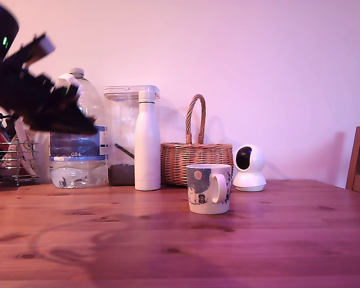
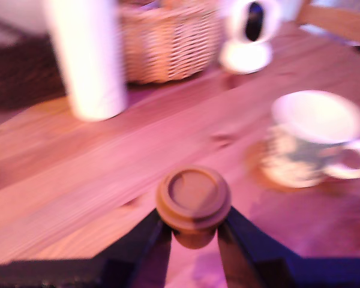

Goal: Pick up the coffee capsules from the table one by one and drop them inside the nearest coffee cup

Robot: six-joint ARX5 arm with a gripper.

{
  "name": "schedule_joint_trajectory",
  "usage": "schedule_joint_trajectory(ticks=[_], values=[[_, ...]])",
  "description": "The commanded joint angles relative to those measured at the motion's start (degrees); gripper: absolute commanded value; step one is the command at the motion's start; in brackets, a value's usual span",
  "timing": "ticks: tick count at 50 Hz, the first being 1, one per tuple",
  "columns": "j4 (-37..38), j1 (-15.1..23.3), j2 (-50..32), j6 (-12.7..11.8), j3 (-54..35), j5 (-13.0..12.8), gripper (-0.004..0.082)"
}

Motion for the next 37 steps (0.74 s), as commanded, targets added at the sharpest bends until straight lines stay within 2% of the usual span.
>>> schedule_joint_trajectory(ticks=[1, 18, 37], values=[[-0.8, -1.3, -1.2, 0.2, -1.5, 0.1, 0.0105], [-4.3, -8.6, -5.8, 0.1, -1.5, 0.0, 0.0104], [-4.9, -13.1, -7.7, -0.2, -1.5, -0.1, 0.0105]])
